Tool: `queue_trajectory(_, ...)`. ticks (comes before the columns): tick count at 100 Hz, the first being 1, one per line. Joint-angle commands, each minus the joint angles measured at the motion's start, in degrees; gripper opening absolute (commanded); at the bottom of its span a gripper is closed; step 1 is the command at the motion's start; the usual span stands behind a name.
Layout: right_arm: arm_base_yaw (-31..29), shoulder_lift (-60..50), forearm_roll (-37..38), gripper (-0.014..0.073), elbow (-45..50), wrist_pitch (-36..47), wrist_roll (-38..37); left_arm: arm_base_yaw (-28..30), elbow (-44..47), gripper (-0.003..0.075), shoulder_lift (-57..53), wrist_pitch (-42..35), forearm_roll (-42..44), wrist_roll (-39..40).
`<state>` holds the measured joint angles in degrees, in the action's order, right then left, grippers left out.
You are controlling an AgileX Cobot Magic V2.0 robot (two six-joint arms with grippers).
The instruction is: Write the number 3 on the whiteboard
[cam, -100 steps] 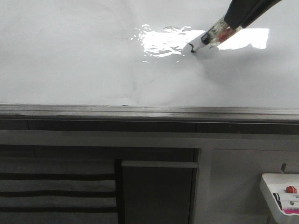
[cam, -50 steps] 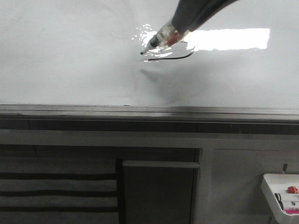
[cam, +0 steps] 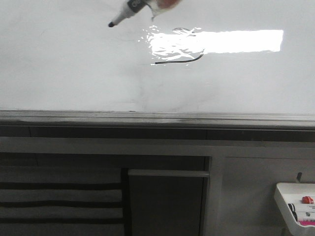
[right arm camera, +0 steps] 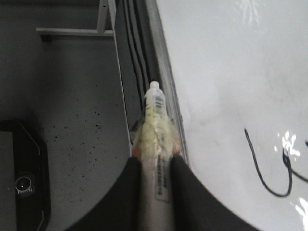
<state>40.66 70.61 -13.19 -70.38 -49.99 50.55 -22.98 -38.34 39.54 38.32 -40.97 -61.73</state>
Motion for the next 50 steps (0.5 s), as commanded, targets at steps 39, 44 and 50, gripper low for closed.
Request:
queue_trajectory(39, 3.94, -1.52, -0.51, -0.0058, -1.86, 5.63, 6.57, -9.2, -10.0, 0.0494, 16.12, -0.77, -5.41, -8.3)
queue_trajectory(44, 3.94, -1.52, -0.51, -0.0058, -1.86, 5.51, 6.57, -10.31, -11.13, 0.0494, 17.76, -0.77, -5.41, -10.24)
queue_trajectory(50, 4.02, -1.52, -0.51, -0.0058, -1.86, 5.52, 6.57, -11.51, -12.21, 0.0494, 19.7, -1.0, -5.41, -12.23)
